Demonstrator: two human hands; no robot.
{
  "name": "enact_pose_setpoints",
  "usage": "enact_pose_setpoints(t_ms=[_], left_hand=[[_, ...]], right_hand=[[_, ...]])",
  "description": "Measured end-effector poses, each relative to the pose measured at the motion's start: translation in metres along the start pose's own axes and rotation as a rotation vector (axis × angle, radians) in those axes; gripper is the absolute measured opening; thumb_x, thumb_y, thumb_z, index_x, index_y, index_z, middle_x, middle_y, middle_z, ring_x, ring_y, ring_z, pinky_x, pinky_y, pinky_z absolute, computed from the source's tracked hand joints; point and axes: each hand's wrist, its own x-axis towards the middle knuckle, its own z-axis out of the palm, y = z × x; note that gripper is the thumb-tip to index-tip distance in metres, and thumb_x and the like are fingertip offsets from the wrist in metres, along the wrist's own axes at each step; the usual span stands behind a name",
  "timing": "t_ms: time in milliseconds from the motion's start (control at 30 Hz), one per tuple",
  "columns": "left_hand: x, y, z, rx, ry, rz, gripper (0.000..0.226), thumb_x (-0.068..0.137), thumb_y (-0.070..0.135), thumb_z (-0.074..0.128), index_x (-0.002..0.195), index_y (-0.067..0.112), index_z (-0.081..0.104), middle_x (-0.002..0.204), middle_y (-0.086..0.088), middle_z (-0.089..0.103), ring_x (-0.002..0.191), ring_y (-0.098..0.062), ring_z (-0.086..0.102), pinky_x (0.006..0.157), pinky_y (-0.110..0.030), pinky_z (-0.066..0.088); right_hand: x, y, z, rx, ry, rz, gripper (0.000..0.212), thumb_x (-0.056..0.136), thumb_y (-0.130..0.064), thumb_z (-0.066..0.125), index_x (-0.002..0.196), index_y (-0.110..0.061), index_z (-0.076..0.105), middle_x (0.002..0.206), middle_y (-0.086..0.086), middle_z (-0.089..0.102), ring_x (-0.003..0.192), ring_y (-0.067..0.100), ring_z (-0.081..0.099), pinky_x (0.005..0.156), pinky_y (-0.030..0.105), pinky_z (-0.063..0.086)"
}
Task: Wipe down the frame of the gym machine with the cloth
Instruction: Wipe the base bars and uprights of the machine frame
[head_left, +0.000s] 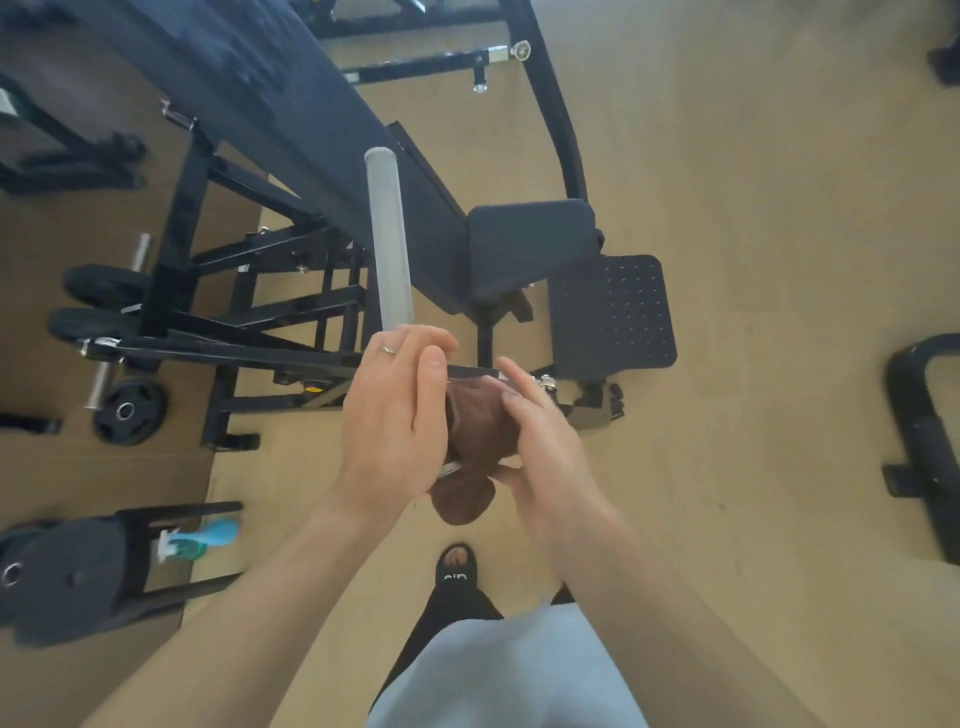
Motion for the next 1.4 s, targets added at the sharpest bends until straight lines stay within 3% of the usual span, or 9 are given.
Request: enact_pose_setpoints(t_ms=[133, 300, 600, 733, 900, 1000, 1133, 1267, 1400], left_hand=[[0.000, -0.002, 0.001, 0.024, 0.002, 0.013, 0.038, 0.106, 0.028, 0.028, 0.107, 0.013, 0.063, 0.102, 0.007, 0.060, 0.102, -0.016, 0.054, 0.089, -0.040, 0.050], [0.002, -0.002, 0.001, 0.034, -0.003, 0.048, 0.039, 0.106, 0.026, 0.028, 0.103, 0.013, 0.064, 0.100, 0.005, 0.062, 0.100, -0.016, 0.053, 0.089, -0.038, 0.047], [0.004, -0.007, 0.001, 0.050, -0.026, 0.087, 0.033, 0.106, 0.022, 0.032, 0.100, 0.014, 0.063, 0.097, 0.006, 0.061, 0.096, -0.017, 0.053, 0.085, -0.040, 0.048], [0.005, -0.008, 0.001, 0.035, -0.028, 0.104, 0.032, 0.105, 0.023, 0.032, 0.097, 0.015, 0.062, 0.094, 0.006, 0.059, 0.094, -0.018, 0.052, 0.082, -0.042, 0.048], [0.003, -0.010, 0.002, 0.056, -0.027, 0.110, 0.028, 0.105, 0.021, 0.036, 0.093, 0.017, 0.060, 0.089, 0.007, 0.059, 0.090, -0.016, 0.053, 0.084, -0.042, 0.049], [0.004, -0.006, 0.001, 0.091, -0.027, 0.134, 0.034, 0.105, 0.024, 0.032, 0.091, 0.015, 0.062, 0.088, 0.005, 0.061, 0.088, -0.017, 0.055, 0.088, -0.043, 0.049], [0.005, -0.003, -0.001, 0.141, -0.046, 0.164, 0.039, 0.105, 0.026, 0.030, 0.090, 0.014, 0.064, 0.087, 0.002, 0.063, 0.087, -0.020, 0.056, 0.092, -0.044, 0.047], [0.003, -0.006, -0.002, 0.196, -0.089, 0.171, 0.032, 0.105, 0.026, 0.033, 0.091, 0.017, 0.061, 0.084, 0.007, 0.059, 0.085, -0.013, 0.054, 0.103, -0.038, 0.043], [0.003, -0.006, -0.003, 0.305, -0.133, 0.164, 0.026, 0.104, 0.024, 0.038, 0.091, 0.021, 0.061, 0.078, 0.009, 0.060, 0.081, -0.010, 0.055, 0.112, -0.026, 0.032]], right_hand=[[0.010, 0.022, 0.011, -0.335, 0.179, -0.224, 0.039, 0.108, -0.033, 0.042, 0.105, -0.068, 0.058, 0.137, -0.011, 0.055, 0.131, 0.019, 0.052, 0.110, 0.051, 0.047], [0.032, 0.028, 0.031, -0.647, 0.228, -0.310, 0.029, 0.112, -0.022, 0.033, 0.093, -0.033, 0.052, 0.096, -0.023, 0.049, 0.105, 0.001, 0.039, 0.115, 0.039, 0.029], [0.064, 0.036, 0.010, -0.564, 0.298, -0.310, 0.026, 0.091, -0.036, 0.030, 0.071, -0.034, 0.046, 0.079, -0.017, 0.050, 0.083, 0.008, 0.050, 0.098, 0.038, 0.044], [0.085, 0.023, -0.020, -0.472, 0.324, -0.068, 0.027, 0.103, -0.027, 0.048, 0.077, -0.031, 0.052, 0.082, -0.012, 0.053, 0.073, 0.008, 0.052, 0.055, 0.007, 0.043], [0.089, 0.024, -0.004, -0.588, 0.309, 0.169, 0.029, 0.093, -0.038, 0.058, 0.111, -0.015, 0.061, 0.102, 0.010, 0.069, 0.090, 0.028, 0.067, 0.064, 0.039, 0.055], [0.072, 0.020, 0.023, -1.047, 0.264, -0.160, 0.016, 0.100, -0.027, 0.058, 0.105, -0.013, 0.064, 0.102, 0.005, 0.069, 0.092, 0.024, 0.066, 0.074, 0.038, 0.056], [0.067, 0.022, 0.024, -1.115, 0.256, -0.489, 0.026, 0.104, -0.026, 0.043, 0.086, -0.015, 0.058, 0.094, 0.001, 0.062, 0.089, 0.021, 0.057, 0.088, 0.039, 0.050], [0.099, 0.040, -0.014, -0.946, 0.213, -0.338, 0.058, 0.084, -0.037, 0.026, 0.100, -0.006, 0.072, 0.090, 0.001, 0.054, 0.096, 0.028, 0.056, 0.083, 0.029, 0.032], [0.149, 0.055, -0.058, -0.961, 0.195, -0.102, 0.044, 0.100, -0.037, 0.042, 0.114, -0.011, 0.073, 0.116, 0.014, 0.069, 0.116, 0.034, 0.059, 0.093, 0.036, 0.041]])
